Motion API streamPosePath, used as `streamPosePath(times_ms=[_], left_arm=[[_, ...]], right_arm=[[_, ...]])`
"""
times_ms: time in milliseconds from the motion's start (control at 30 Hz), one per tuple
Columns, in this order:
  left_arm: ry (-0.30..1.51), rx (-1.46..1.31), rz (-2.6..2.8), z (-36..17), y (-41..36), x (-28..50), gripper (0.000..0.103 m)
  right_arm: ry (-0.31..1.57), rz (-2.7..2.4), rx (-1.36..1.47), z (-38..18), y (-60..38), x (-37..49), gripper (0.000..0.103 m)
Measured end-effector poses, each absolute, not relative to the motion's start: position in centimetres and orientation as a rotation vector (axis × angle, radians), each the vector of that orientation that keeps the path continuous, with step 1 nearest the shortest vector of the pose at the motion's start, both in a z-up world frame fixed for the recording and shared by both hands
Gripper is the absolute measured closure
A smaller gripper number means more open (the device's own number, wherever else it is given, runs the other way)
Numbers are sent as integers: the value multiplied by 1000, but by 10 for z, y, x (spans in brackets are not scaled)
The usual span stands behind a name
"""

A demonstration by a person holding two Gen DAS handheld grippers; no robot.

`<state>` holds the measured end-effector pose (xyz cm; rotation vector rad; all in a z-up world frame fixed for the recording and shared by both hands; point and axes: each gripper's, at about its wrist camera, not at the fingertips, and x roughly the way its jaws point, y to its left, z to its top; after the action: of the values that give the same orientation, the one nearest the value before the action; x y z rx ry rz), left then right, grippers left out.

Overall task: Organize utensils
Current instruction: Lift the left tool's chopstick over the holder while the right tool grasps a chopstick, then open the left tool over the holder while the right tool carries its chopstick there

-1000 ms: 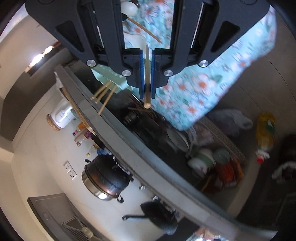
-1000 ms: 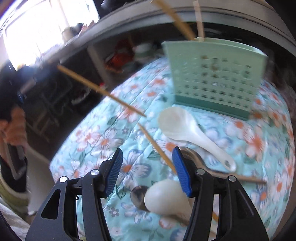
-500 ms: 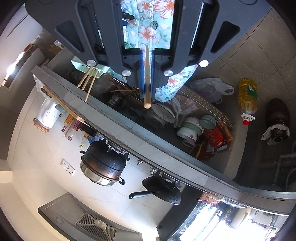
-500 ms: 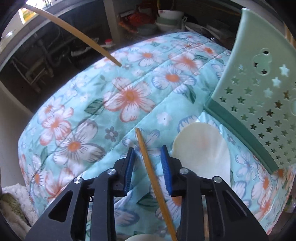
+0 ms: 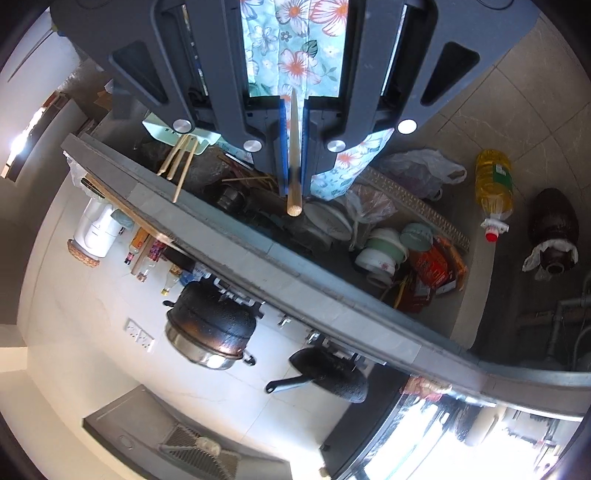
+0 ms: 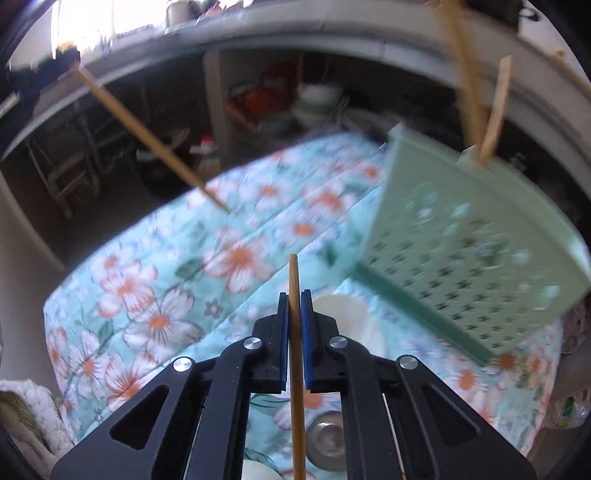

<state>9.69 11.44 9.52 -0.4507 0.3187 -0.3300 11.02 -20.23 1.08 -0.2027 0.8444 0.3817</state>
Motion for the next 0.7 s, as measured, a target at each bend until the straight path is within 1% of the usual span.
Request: streamPosePath(times_ms=[167,300,533,700], left_arm=[[252,-414,-417,118,101,82,98],[204,-393,-511,141,81,72,98],[106,-364,-724,191,25,66,98],[92,-223,-757,213,-44,79,98]], right_arm=[[653,256,-58,70,-250,77,97],[519,147,54,103,-289,43,97],[405,18,176,125,-338,2,97],[368,-1,247,118,-359,-15,97]])
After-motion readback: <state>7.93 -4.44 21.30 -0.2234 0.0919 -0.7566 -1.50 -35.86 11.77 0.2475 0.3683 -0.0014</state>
